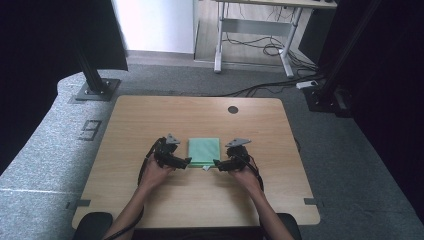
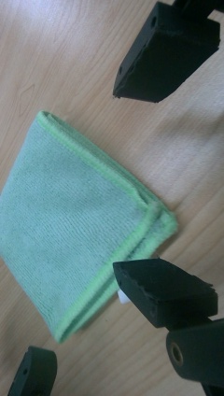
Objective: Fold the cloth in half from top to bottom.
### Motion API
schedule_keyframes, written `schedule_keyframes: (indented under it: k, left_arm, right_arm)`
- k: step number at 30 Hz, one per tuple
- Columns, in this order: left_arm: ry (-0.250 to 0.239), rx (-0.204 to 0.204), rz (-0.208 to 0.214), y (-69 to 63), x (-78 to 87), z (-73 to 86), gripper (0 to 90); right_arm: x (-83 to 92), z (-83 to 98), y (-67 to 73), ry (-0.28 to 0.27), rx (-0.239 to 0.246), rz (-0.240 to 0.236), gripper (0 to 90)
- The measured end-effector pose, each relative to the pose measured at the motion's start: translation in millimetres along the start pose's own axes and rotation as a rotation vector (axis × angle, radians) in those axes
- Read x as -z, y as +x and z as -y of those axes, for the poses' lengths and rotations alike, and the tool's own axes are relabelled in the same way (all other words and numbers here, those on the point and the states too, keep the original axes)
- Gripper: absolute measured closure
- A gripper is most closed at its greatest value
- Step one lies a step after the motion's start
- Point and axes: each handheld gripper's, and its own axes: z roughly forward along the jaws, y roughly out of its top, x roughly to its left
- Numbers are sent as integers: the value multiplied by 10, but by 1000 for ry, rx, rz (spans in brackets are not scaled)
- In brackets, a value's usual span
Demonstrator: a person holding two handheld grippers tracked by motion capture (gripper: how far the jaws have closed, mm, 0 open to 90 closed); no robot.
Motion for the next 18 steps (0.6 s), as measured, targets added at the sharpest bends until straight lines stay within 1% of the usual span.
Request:
schedule_keyframes:
  k: [4,9,12,18]
  left_arm:
    - [-1,-19,10,-39,79,62,0]
    - [-11,-40,21,-103,185,109,0]
    - [-17,-56,19,-143,261,128,0]
    - [-19,-92,3,-217,401,171,0]
  right_arm:
    - [71,32,9,-2,3,-9,127]
    - [169,57,51,4,19,-16,55]
    - [225,67,77,4,31,-13,18]
    - [358,102,118,4,52,-19,1]
